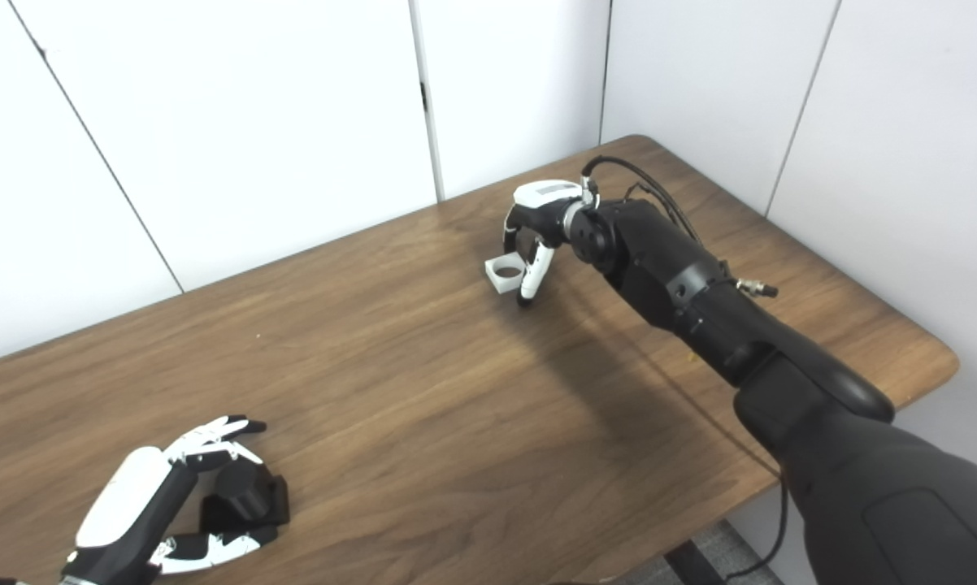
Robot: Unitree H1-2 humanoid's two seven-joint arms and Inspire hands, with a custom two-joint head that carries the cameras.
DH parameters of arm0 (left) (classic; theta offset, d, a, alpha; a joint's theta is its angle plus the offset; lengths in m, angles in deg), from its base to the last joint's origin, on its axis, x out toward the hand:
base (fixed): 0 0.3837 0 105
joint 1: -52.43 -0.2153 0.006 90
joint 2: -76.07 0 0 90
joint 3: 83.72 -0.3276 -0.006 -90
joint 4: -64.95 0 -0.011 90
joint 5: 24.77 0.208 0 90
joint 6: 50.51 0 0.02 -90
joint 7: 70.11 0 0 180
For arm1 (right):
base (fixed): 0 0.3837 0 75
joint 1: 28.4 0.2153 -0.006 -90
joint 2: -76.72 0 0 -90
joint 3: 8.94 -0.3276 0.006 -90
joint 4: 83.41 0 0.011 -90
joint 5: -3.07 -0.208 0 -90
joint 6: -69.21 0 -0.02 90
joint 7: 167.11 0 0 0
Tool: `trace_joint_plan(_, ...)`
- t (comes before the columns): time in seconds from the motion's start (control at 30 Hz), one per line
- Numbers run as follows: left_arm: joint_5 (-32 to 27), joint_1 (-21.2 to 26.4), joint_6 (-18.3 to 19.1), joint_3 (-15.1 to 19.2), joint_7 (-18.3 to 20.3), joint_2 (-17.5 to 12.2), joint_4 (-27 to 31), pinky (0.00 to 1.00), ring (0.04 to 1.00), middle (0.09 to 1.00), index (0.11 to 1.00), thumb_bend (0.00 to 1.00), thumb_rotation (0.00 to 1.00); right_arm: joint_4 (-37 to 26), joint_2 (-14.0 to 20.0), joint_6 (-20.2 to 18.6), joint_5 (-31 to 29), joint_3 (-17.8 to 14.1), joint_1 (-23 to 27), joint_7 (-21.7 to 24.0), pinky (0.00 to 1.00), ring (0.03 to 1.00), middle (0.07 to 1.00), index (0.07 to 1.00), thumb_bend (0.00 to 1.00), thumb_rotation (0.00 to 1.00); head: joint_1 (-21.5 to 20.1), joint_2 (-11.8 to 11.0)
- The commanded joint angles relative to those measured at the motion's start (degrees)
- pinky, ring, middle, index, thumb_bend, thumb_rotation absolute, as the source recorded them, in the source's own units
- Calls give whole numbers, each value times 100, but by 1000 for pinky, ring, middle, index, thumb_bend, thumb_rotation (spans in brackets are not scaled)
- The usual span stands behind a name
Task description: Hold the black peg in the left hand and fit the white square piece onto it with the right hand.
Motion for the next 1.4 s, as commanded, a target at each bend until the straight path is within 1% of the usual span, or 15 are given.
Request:
trace_joint_plan(0.0, 316, -203, 184, -122, 392, -254, -140, 896, 900, 848, 489, 523, 55, 36, -59, 139, 18, 51, 126, -108, 766, 876, 856, 620, 727, 224, 7, 6)
trace_joint_plan(0.03, 309, -206, 192, -122, 393, -251, -137, 896, 900, 848, 489, 523, 55, 50, -62, 139, 17, 59, 126, -126, 763, 871, 853, 559, 625, 189, 8, 8)
trace_joint_plan(0.07, 307, -210, 195, -121, 388, -247, -136, 897, 901, 848, 489, 523, 55, 68, -67, 142, 12, 63, 126, -144, 760, 868, 850, 522, 561, 167, 18, 15)
trace_joint_plan(0.13, 311, -210, 200, -125, 387, -242, -128, 899, 898, 847, 489, 523, 56, 105, -80, 157, 1, 72, 126, -177, 757, 863, 845, 500, 524, 155, 28, 37)
trace_joint_plan(0.3, 317, -209, 263, -132, 436, -260, -103, 910, 908, 854, 489, 524, 56, 184, -118, 253, 25, 84, 124, -275, 734, 849, 837, 494, 516, 152, 52, 69)
trace_joint_plan(0.5, 306, -193, 168, -118, 376, -290, -203, 900, 906, 855, 489, 524, 57, 270, -164, 383, -8, 57, 83, -490, 746, 853, 814, 485, 517, 143, 46, 81)
trace_joint_plan(0.73, 321, -188, 218, -108, 379, -293, -190, 895, 901, 852, 489, 524, 57, 304, -128, 508, 18, 65, 57, -647, 749, 842, 797, 484, 518, 140, 78, 80)
trace_joint_plan(0.9, 319, -178, 191, -112, 336, -253, -240, 897, 899, 850, 489, 524, 57, 243, -81, 609, -24, 10, 9, -745, 726, 827, 785, 483, 518, 137, 145, 102)
trace_joint_plan(0.97, 337, -176, 204, -121, 335, -240, -231, 897, 900, 851, 489, 524, 57, 155, -51, 620, -45, -39, -32, -758, 731, 831, 784, 483, 518, 137, 229, 142)
trace_joint_plan(1.07, 351, -178, 272, -130, 352, -208, -204, 898, 902, 856, 489, 524, 58, -87, -11, 686, -172, -207, -151, -852, 749, 835, 783, 483, 518, 135, 436, 222)
trace_joint_plan(1.13, 370, -177, 319, -141, 356, -184, -213, 908, 907, 861, 489, 524, 59, -426, 19, 720, -298, -336, -270, -820, 782, 844, 790, 483, 518, 135, 603, 286)
trace_joint_plan(1.2, 382, -169, 320, -150, 344, -173, -254, 916, 912, 865, 490, 524, 60, -697, 35, 745, -370, -415, -357, -773, 799, 848, 794, 483, 518, 134, 669, 286)
trace_joint_plan(1.3, 322, -127, 278, -146, 322, -157, -449, 925, 926, 877, 490, 524, 63, -1211, 33, 638, -448, -503, -477, -618, 823, 861, 806, 483, 517, 136, 747, 313)
trace_joint_plan(1.37, 246, -113, 324, -100, 298, -123, -585, 927, 932, 883, 491, 524, 63, -1533, 6, 592, -489, -556, -535, -545, 825, 862, 805, 484, 517, 137, 799, 327)
